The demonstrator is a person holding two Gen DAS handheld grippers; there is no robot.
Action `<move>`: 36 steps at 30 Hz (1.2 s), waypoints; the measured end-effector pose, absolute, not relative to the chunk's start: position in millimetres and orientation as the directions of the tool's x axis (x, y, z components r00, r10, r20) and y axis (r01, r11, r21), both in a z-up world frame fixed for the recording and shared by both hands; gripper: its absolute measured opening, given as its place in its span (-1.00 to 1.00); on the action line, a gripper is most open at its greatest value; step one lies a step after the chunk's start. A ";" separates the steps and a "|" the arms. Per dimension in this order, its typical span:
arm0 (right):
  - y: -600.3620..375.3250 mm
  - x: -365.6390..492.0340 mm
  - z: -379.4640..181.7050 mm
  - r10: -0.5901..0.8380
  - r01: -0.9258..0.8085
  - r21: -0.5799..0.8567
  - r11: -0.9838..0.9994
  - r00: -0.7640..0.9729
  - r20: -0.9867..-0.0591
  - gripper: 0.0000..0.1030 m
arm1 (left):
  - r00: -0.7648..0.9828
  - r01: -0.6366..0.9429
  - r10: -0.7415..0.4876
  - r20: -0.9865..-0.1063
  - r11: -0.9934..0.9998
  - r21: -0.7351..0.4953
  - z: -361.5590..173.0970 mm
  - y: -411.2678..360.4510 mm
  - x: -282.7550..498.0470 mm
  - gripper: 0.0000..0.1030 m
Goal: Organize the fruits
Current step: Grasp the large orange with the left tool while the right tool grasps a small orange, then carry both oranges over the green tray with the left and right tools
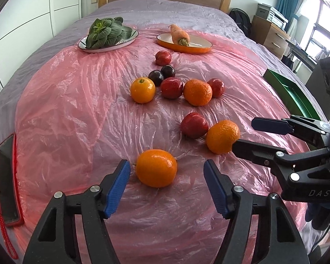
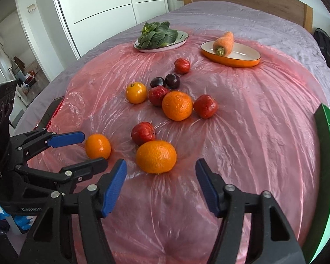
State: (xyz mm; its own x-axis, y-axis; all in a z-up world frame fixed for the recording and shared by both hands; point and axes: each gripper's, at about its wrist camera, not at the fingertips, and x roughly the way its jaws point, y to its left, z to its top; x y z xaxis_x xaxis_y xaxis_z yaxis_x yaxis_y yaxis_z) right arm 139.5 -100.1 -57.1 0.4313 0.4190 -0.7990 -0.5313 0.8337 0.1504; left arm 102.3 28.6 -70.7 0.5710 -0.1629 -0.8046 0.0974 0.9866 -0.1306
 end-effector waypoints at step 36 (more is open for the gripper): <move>-112.5 143.0 -52.6 0.493 -0.506 0.263 0.822 0.399 -0.773 0.40 | 0.562 0.008 -0.118 -0.819 0.991 -0.137 -68.4 37.8 105.4 -0.30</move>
